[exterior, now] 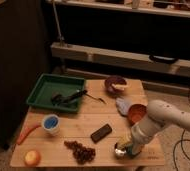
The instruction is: Stack cups on top of each other
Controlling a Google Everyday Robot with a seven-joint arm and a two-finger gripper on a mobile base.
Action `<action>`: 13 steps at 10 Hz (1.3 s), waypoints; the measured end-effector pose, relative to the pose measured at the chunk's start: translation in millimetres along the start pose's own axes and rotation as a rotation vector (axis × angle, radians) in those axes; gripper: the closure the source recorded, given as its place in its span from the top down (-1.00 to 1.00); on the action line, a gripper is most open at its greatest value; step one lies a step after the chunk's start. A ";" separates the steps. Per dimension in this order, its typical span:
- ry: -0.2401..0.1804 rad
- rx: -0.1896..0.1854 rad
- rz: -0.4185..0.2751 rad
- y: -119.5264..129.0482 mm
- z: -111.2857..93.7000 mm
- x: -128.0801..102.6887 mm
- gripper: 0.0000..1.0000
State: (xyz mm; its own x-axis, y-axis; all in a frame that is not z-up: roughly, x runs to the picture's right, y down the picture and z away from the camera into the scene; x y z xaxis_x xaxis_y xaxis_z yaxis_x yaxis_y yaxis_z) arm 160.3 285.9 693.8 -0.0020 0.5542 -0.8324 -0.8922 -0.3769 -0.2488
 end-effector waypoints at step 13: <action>0.005 -0.004 0.011 5.6 12.6 -1.8 -1.00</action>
State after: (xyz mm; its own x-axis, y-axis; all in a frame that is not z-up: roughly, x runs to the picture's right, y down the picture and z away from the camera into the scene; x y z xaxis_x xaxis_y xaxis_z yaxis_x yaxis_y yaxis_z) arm 149.7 292.0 700.2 -0.0099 0.5463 -0.8375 -0.8901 -0.3864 -0.2416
